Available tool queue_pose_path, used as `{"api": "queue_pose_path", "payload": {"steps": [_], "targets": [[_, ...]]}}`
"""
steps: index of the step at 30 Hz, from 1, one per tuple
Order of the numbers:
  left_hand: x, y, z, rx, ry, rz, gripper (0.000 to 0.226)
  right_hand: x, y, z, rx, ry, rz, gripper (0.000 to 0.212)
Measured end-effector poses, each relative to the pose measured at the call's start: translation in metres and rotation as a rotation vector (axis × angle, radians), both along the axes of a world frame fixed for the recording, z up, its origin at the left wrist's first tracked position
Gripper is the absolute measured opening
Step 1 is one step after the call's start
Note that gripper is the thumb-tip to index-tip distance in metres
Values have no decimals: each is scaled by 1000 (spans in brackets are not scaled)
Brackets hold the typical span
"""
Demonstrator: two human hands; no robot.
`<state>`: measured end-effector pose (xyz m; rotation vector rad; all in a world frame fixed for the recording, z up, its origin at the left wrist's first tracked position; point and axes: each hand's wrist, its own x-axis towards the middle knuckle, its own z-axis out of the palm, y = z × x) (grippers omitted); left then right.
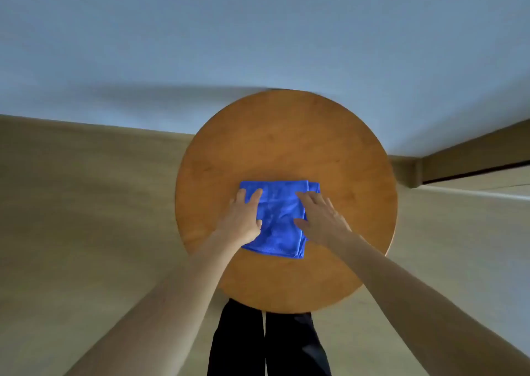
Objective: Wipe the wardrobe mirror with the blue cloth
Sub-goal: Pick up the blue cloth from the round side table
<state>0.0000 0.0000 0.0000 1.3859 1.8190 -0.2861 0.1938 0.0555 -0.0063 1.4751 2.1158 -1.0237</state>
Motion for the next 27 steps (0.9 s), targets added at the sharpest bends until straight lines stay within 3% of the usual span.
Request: {"api": "queue_pose_path", "payload": {"steps": [6,10,13,18,21,27], "targets": [[-9,32,-55,79,41,-69,85,-12,20,-49,125,-86,15,91],[-10,39,-71,175,91,-24,52,-7,19,-69,127,-103,-2,96],[-11,38,-72,156,-56,104,31,-6,14,-70,146,-77,-79,76],[-16,28,-56,140,-279,254,15,3,15,-59,-10,10,-247,48],[-17,26,-36,162,-335,339,16,7,21,-42,-102,85,-306,38],[-24,27,21,299,-374,466,22,2,36,14,-62,262,-303,27]]}}
